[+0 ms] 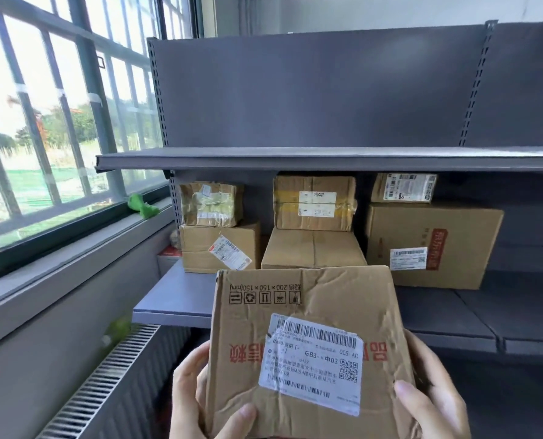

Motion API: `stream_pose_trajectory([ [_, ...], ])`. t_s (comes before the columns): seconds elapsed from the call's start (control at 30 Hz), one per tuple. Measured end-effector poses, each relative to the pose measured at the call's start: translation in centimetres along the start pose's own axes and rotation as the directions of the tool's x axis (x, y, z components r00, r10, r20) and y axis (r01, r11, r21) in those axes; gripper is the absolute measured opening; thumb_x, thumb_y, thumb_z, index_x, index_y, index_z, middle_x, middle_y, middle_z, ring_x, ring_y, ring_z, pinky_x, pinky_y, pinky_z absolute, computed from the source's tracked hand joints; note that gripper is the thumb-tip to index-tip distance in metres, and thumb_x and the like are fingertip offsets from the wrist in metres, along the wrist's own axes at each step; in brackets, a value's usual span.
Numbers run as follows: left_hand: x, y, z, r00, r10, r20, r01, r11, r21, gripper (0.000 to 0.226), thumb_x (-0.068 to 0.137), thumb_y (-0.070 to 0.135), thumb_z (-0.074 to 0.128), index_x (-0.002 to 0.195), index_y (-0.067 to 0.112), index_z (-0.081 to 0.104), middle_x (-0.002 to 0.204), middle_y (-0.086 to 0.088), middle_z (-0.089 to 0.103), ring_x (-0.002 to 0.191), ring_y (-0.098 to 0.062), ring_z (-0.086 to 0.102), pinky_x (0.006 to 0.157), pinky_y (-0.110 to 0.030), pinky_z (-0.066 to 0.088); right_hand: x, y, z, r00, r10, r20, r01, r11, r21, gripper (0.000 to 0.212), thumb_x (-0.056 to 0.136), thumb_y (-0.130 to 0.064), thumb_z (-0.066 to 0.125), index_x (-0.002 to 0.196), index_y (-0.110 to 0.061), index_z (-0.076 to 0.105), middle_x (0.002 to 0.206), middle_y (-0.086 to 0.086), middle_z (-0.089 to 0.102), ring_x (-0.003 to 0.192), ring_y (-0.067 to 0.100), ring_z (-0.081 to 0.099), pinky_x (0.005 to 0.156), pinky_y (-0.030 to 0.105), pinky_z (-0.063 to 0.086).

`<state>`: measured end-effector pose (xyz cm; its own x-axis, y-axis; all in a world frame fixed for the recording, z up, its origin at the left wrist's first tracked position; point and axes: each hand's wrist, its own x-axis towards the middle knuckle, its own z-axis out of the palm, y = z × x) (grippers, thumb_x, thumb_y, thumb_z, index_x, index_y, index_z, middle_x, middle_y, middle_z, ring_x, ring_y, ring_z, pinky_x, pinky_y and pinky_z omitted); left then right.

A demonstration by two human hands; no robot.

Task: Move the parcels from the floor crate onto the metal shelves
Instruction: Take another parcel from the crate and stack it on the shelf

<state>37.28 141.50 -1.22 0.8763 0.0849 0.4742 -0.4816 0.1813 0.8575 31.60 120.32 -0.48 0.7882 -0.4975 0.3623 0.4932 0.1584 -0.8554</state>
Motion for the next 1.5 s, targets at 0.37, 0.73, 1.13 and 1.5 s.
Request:
stream_pose_trajectory([
  [0.37, 6.2, -0.9, -3.7, 0.974, 0.064, 0.218, -0.047, 0.995, -0.082, 0.065, 0.058, -0.001, 0.061, 0.111, 0.033, 0.042, 0.101, 0.028, 0.066, 0.085, 0.001, 0.066, 0.066, -0.016, 0.054, 1.1, 1.7, 5.6, 0.980, -0.171, -0.099, 0.168, 0.985, -0.037, 0.052, 0.068, -0.009, 0.052, 0.111, -0.035, 0.065, 0.111, 0.006, 0.069, 0.104, 0.024, 0.064, 0.079, 0.028, 0.055],
  [0.73, 10.0, -0.6, 0.2, 0.954, 0.242, 0.179, -0.213, 0.963, -0.167, 0.056, 0.066, 0.000, 0.057, 0.111, 0.029, 0.038, 0.103, 0.033, 0.060, 0.088, 0.007, 0.061, 0.072, -0.009, 0.049, 5.2, 0.5, 6.4, 0.898, -0.439, -0.030, 0.434, 0.895, -0.106, 0.049, 0.073, -0.016, 0.052, 0.121, -0.025, 0.053, 0.124, 0.006, 0.061, 0.119, 0.029, 0.054, 0.100, 0.044, 0.044],
  [1.13, 16.8, -4.1, 5.2, 0.914, 0.367, 0.174, -0.359, 0.930, -0.078, 0.066, 0.069, 0.003, 0.061, 0.123, 0.031, 0.036, 0.116, 0.028, 0.057, 0.101, 0.013, 0.056, 0.077, -0.005, 0.045, 13.4, 3.0, 5.4, 0.852, -0.516, 0.090, 0.520, 0.816, -0.253, 0.069, 0.070, -0.030, 0.060, 0.133, -0.025, 0.033, 0.132, 0.000, 0.050, 0.122, 0.020, 0.050, 0.098, 0.033, 0.046],
  [1.5, 22.0, -11.3, 8.8, 0.870, 0.446, 0.211, -0.442, 0.894, -0.068, 0.064, 0.071, 0.029, 0.063, 0.126, 0.035, 0.030, 0.117, 0.046, 0.044, 0.110, 0.015, 0.047, 0.082, -0.004, 0.042, 21.8, 8.8, 2.5, 0.779, -0.599, 0.188, 0.623, 0.700, -0.350, 0.071, 0.072, -0.030, 0.058, 0.135, -0.019, 0.028, 0.134, -0.012, 0.046, 0.124, 0.012, 0.046, 0.100, 0.027, 0.041],
])
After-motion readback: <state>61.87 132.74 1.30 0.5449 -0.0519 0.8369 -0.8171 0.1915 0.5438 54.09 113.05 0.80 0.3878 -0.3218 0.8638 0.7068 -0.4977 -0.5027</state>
